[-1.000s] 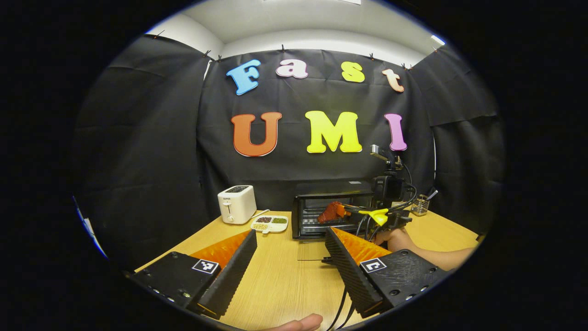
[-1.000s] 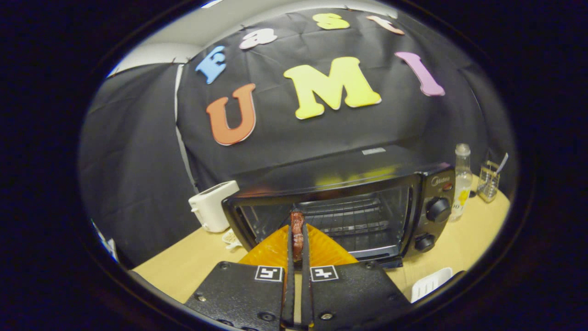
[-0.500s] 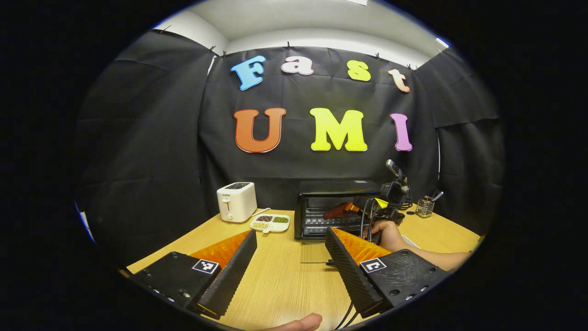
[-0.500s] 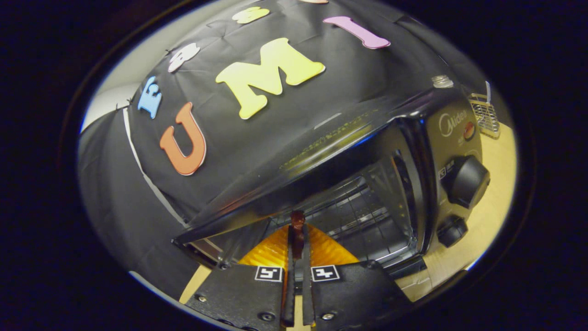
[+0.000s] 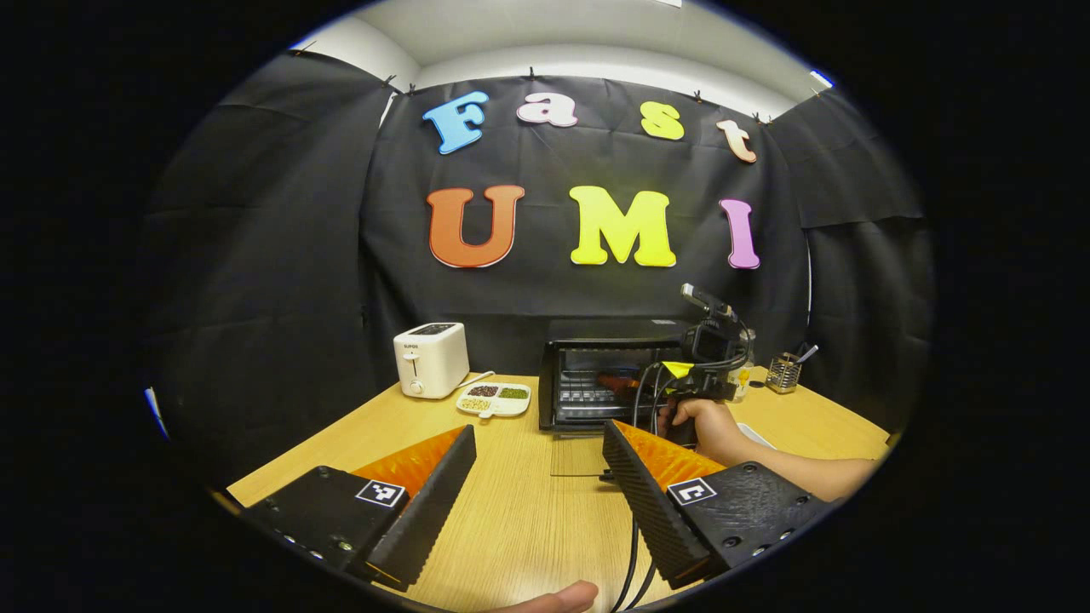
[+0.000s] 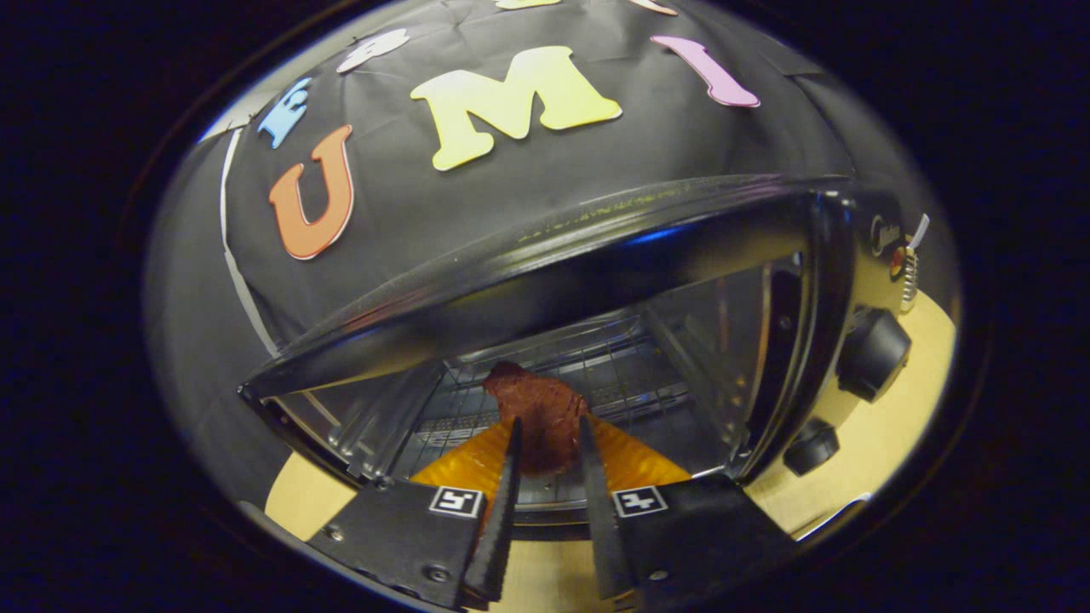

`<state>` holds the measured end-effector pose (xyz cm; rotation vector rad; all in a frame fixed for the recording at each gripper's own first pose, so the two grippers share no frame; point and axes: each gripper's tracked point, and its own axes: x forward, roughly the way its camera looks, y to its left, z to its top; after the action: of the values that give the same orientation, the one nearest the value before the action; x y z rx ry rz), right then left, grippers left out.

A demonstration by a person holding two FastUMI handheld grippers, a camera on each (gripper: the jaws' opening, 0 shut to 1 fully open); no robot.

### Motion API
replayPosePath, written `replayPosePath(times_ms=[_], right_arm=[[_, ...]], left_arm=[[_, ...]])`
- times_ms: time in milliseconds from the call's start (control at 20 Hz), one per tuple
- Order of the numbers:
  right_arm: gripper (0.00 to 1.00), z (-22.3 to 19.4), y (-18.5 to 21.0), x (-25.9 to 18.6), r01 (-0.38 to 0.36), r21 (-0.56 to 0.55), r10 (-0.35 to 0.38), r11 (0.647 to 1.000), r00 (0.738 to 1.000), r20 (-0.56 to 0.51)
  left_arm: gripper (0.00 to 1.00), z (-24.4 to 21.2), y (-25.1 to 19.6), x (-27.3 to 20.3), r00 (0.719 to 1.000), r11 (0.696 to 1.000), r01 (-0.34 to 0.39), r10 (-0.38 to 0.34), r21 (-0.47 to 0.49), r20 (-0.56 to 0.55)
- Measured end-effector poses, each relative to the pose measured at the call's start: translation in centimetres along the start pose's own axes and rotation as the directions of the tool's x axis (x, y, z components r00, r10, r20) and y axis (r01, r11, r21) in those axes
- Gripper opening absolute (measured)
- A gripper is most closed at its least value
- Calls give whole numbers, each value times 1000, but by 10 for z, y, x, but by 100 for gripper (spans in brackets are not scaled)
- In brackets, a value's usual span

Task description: Open the electric oven with the left hand, put the food in, and close the electric oven.

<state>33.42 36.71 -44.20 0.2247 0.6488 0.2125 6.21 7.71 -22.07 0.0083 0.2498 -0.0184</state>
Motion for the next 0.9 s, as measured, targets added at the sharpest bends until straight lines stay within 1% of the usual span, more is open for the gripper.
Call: replayPosePath(times_ms=[50, 100, 150, 300, 350, 450, 550, 600, 650, 700, 750, 800, 850, 900], right_arm=[[49, 2, -1, -4, 9, -29, -8, 1000, 1000, 9], [50, 1, -1, -9, 13, -51, -12, 999, 1000, 15], [53, 1, -2, -14, 12, -62, -11, 998, 1000, 18], [56, 0, -2, -33, 5, -78, -3, 997, 1000, 23], [59, 1, -1, -40, -2, -88, 4, 996, 1000, 24], [59, -2, -4, -55, -8, -105, 11, 994, 1000, 26], [64, -5, -3, -73, -29, -136, 31, 990, 999, 17], [67, -7, -1, -83, -52, -145, 54, 988, 999, 9], [78, -7, 0, -93, -68, -157, 70, 985, 998, 9], [79, -7, -3, -103, -64, -177, 69, 982, 997, 20], [80, -5, -10, -114, -43, -206, 52, 978, 998, 36], [84, -3, -14, -125, -31, -227, 42, 973, 998, 47], [89, -2, -11, -139, -45, -243, 59, 969, 997, 50], [90, 1, -8, -154, -69, -258, 85, 964, 995, 52]], left_arm=[[96, -1, 0, -1, 1000, 1000, -1, 1, -4, -3], [96, 1, -2, -3, 1000, 1000, 2, -2, -8, -2], [96, 2, -3, -4, 1000, 1000, 6, -6, -11, -1], [96, -4, -4, -10, 1000, 1000, 9, -9, -7, -20], [96, -4, -4, -12, 1000, 1000, 9, -9, -2, -23], [96, -4, -7, -18, 1000, 1000, 10, -10, 3, -26], [96, -8, -11, -19, 999, 1000, 17, -17, -2, -35], [96, -10, -15, -20, 999, 1000, 25, -25, -5, -40], [96, -12, -19, -21, 998, 999, 33, -33, -5, -45], [96, -14, -21, -20, 998, 999, 37, -37, -6, -51], [96, -17, -25, -17, 997, 999, 44, -44, -6, -63], [96, -19, -28, -15, 996, 999, 48, -48, -4, -72], [96, -20, -32, -11, 995, 999, 55, -55, -3, -82], [96, -21, -36, -7, 994, 998, 60, -60, -1, -90]])
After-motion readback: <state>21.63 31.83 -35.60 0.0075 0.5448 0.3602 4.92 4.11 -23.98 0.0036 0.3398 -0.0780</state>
